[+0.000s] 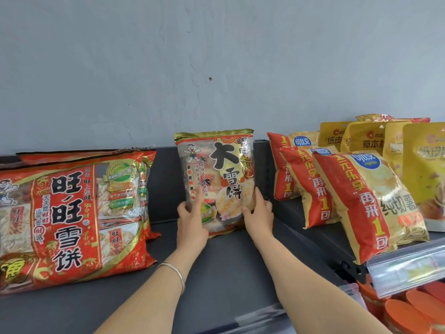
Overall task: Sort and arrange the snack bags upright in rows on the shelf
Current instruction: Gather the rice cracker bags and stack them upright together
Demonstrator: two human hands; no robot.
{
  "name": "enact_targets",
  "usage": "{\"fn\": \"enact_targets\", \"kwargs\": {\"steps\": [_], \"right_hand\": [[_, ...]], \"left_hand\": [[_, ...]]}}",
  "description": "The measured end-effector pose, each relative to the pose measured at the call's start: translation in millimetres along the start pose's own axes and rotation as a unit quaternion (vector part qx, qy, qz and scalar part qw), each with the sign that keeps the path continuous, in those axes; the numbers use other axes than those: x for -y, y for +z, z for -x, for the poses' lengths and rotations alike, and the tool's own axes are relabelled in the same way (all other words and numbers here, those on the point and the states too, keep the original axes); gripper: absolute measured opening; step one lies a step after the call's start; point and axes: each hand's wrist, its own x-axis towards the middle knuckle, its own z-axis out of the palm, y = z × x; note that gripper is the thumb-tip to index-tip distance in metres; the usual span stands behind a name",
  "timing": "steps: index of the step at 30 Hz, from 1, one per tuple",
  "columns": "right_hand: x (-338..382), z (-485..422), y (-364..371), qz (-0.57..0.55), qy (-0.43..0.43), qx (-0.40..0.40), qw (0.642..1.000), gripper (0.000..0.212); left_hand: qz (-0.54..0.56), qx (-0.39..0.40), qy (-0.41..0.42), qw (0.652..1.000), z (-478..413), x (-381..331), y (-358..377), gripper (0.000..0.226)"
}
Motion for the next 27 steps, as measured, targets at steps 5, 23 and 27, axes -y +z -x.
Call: {"fn": "enact_targets", "kwargs": {"steps": [5, 23, 27], "right_hand": [[1, 4, 4, 0.041, -0.030, 0.052, 0.997, 0.070], [20, 36, -17, 0.176, -0.155, -0.092, 0.968, 0.039], [37, 49, -41, 0.206, -0.270, -0.071, 0.938, 0.037]], "left_hand": [[-0.049, 0.027, -0.032, 0.998, 2, -1, -5, 0.098], [-0.141, -0.055, 0.206, 0.967, 3, -33, -12, 0.025], [-0.147, -0.043, 0.229, 0.961, 1, -42, -23, 0.021]]}}
